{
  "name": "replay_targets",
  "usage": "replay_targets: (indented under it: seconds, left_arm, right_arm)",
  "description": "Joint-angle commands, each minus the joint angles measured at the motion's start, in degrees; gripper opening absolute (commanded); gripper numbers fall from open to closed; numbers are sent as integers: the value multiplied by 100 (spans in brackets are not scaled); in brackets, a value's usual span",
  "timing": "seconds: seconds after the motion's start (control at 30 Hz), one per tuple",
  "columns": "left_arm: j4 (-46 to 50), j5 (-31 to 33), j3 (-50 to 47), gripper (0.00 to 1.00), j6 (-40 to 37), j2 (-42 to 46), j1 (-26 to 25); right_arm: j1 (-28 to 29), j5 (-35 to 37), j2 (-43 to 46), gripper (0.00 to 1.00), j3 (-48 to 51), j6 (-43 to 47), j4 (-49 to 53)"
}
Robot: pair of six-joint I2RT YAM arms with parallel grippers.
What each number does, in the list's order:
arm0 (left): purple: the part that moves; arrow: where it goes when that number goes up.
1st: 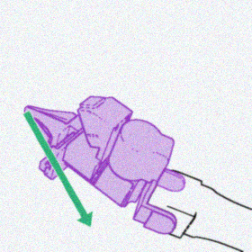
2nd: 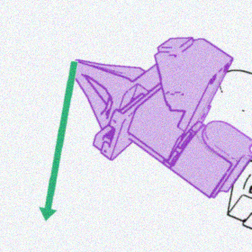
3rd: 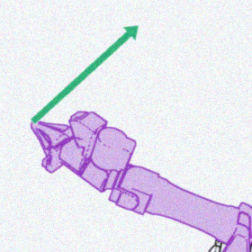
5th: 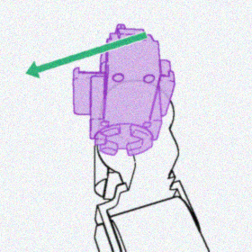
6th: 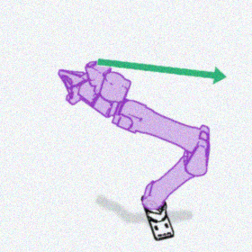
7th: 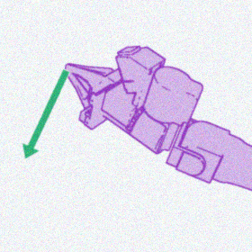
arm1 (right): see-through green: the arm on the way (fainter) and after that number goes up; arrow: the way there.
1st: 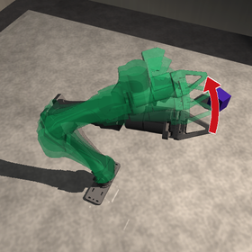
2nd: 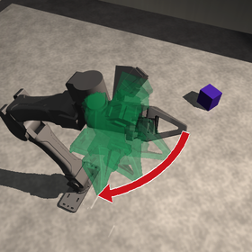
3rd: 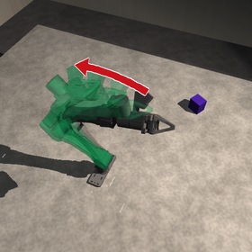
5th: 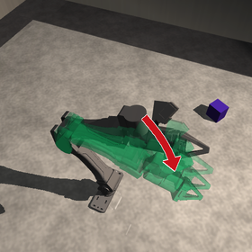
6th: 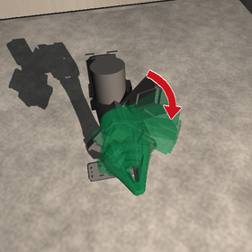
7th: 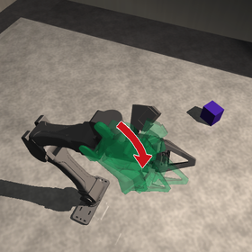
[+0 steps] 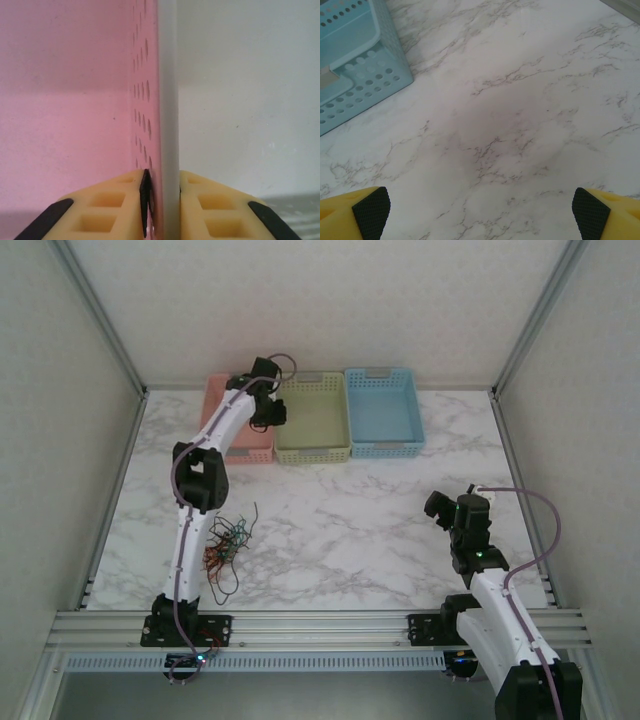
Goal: Untangle the cables
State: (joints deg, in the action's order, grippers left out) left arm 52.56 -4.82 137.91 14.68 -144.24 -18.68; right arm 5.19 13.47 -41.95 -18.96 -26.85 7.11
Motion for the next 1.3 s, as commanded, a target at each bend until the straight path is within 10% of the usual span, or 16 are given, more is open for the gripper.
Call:
replay_targets:
  seconds: [0.0,0.43,0.73,1.27]
  left_arm:
    - [62,-116,159,26,108,-213,-83]
    - [39,186,142,59,-5,533,-110]
    - [-59,726,-192,66,-75,1860,-95]
    - [-2351,1185,-8023,70,1369,8275,-38]
  right_arm:
    - [23,32,112,97,-129,-51,-8]
    - [26,-14,124,97,-120,-23,-35]
    - [18,-33,120,97,-117,-14,-42]
    - [48,-1566,-397,92,-468,-101,-89]
